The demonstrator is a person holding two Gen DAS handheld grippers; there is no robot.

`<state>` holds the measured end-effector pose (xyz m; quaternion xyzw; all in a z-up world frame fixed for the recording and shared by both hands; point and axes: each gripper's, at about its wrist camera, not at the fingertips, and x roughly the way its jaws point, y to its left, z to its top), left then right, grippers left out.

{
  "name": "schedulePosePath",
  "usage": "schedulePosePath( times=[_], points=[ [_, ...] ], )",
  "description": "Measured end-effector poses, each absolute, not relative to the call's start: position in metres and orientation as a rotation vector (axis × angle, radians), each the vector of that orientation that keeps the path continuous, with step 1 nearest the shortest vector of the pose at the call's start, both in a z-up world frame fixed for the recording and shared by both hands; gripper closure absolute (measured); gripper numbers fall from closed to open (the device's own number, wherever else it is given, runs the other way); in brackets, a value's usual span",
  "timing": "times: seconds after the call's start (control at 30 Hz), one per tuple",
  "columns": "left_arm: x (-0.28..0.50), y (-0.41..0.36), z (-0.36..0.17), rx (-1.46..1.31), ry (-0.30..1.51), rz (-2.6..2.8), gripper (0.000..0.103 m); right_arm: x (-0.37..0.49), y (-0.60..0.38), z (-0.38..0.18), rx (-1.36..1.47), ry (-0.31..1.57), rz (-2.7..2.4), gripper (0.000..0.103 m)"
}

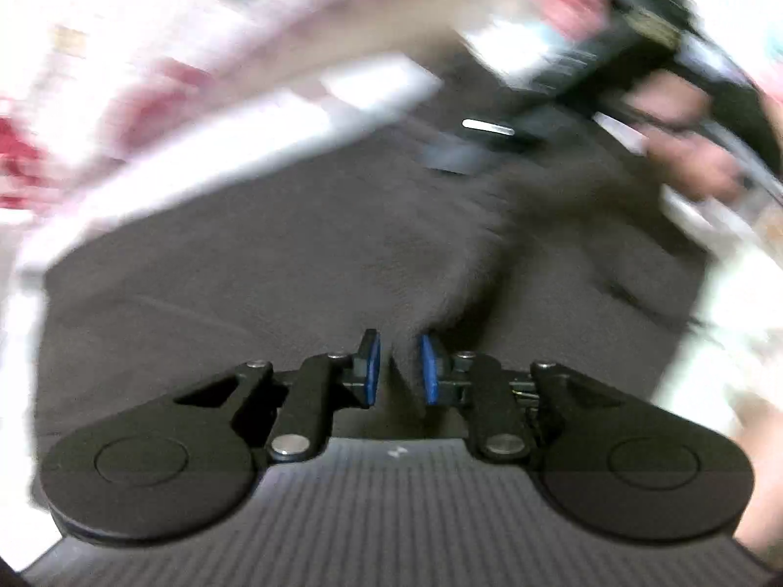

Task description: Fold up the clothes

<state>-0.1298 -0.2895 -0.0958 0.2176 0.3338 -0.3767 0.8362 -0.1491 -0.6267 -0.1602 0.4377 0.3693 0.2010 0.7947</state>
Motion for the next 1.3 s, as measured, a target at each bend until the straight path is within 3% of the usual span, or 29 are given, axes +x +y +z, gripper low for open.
schedulePosePath(
  times=[0.07, 0.2, 0.3, 0.4, 0.53, 0.63, 0.7, 0.73, 0.8, 0.83, 0.87, 0.97, 1.03, 1.13, 1.3],
  points=[
    [-0.119, -0.272, -0.087, 0.341, 0.697, -0.719, 0.065, -0.16, -0.624, -0.153, 0.93, 0.83, 0.415, 0.092],
    [-0.099, -0.25, -0.096, 0.172, 0.848, -0.678, 0.062, -0.182, -0.616, -0.142, 0.896, 0.914, 0.377, 0.092],
    [-0.086, -0.236, -0.105, 0.055, 0.954, -0.652, 0.058, -0.185, -0.596, -0.165, 0.739, 1.105, 0.301, 0.09],
    [-0.085, -0.24, -0.121, 0.002, 0.988, -0.664, 0.055, -0.185, -0.603, -0.176, 0.801, 1.121, 0.299, 0.09],
    [-0.084, -0.256, -0.14, 0.023, 1.003, -0.672, 0.044, -0.186, -0.613, -0.167, 0.797, 1.108, 0.318, 0.086],
    [-0.077, -0.266, -0.157, 0.016, 1.031, -0.646, 0.027, -0.183, -0.61, -0.165, 0.751, 1.111, 0.323, 0.086],
    [-0.072, -0.27, -0.166, -0.016, 1.055, -0.637, 0.025, -0.172, -0.609, -0.168, 0.734, 1.108, 0.324, 0.086],
    [-0.071, -0.271, -0.169, -0.043, 1.067, -0.641, 0.028, -0.17, -0.612, -0.174, 0.766, 1.116, 0.323, 0.086],
    [-0.071, -0.275, -0.157, -0.006, 1.019, -0.656, 0.051, -0.168, -0.617, -0.183, 0.847, 1.118, 0.319, 0.085],
    [-0.071, -0.277, -0.15, 0.022, 0.986, -0.663, 0.082, -0.167, -0.62, -0.187, 0.89, 1.113, 0.316, 0.084],
    [-0.071, -0.279, -0.143, 0.05, 0.954, -0.671, 0.087, -0.168, -0.621, -0.188, 0.919, 1.104, 0.315, 0.08],
    [-0.071, -0.286, -0.121, 0.134, 0.855, -0.691, 0.088, -0.172, -0.624, -0.189, 0.973, 1.077, 0.312, 0.069],
    [-0.071, -0.291, -0.106, 0.19, 0.788, -0.704, 0.088, -0.173, -0.623, -0.185, 0.971, 1.034, 0.298, 0.069],
    [-0.072, -0.297, -0.084, 0.272, 0.687, -0.721, 0.088, -0.169, -0.614, -0.169, 0.897, 0.953, 0.29, 0.082],
    [-0.047, -0.306, -0.056, 0.291, 0.561, -0.683, 0.089, -0.163, -0.598, -0.142, 0.773, 0.817, 0.276, 0.082]
  ],
)
